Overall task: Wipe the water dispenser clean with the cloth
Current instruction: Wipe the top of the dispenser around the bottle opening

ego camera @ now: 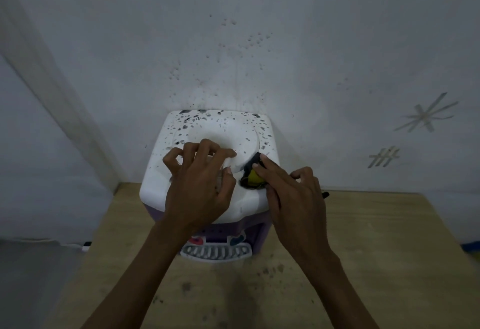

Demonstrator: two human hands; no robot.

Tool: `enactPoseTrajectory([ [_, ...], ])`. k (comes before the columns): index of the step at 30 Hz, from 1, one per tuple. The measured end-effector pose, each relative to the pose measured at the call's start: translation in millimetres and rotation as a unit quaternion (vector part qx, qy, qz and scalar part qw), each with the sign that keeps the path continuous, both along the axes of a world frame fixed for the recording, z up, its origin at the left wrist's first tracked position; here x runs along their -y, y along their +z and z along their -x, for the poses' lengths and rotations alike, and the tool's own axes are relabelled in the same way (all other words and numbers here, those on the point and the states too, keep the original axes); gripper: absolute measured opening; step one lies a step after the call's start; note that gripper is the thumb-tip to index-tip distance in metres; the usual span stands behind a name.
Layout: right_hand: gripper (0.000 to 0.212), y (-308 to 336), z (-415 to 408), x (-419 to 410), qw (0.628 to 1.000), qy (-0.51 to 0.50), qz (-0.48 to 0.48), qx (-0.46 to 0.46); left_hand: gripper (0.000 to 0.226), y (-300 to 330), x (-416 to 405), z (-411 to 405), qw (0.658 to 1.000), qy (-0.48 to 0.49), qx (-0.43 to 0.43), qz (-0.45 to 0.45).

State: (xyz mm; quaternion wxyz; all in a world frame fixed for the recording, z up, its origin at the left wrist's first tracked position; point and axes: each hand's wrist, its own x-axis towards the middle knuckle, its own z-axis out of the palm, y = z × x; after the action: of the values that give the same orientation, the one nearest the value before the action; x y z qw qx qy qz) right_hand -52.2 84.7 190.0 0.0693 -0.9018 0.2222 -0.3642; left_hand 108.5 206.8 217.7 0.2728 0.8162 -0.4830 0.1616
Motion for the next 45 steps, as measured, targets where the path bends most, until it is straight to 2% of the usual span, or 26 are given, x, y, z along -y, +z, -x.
enactPoseTrajectory([
  [3, 0.039, -6, 16, 2, 1.000, 0.021, -0.014, -0.006, 0.031, 0, 0, 0, 1.000, 0.002, -0.002, 0.007],
  [9, 0.048, -7, 0, 21, 0.997, -0.022, -0.063, 0.031, 0.030, 1, 0, 1, 1.000, 0.003, -0.008, 0.021],
  [15, 0.050, -11, 18, 7, 0.999, 0.006, -0.039, 0.014, 0.032, -1, -2, 1, 1.000, 0.002, -0.001, 0.017],
  [21, 0.047, -7, -7, 19, 0.991, -0.054, -0.112, 0.058, 0.034, 0, -2, 2, 1.000, 0.005, 0.009, 0.009],
  [27, 0.049, -7, 1, 13, 0.997, 0.000, -0.070, 0.035, 0.035, -1, -2, 2, 1.000, 0.001, 0.010, 0.020],
  [32, 0.046, 0, -11, 22, 0.986, -0.077, -0.126, 0.080, 0.035, 0, -2, 4, 1.000, 0.002, 0.008, 0.030],
  [37, 0.045, -4, -6, 19, 0.996, 0.004, -0.090, 0.026, 0.034, -1, -3, 3, 0.999, -0.004, 0.014, 0.038],
  [42, 0.046, 1, -11, 32, 0.981, -0.072, -0.180, 0.025, 0.034, -1, -3, 4, 0.999, 0.000, 0.013, 0.035],
  [45, 0.047, 4, -10, 24, 0.989, -0.017, -0.143, 0.035, 0.032, -2, -3, 3, 0.999, -0.005, 0.018, 0.041],
])
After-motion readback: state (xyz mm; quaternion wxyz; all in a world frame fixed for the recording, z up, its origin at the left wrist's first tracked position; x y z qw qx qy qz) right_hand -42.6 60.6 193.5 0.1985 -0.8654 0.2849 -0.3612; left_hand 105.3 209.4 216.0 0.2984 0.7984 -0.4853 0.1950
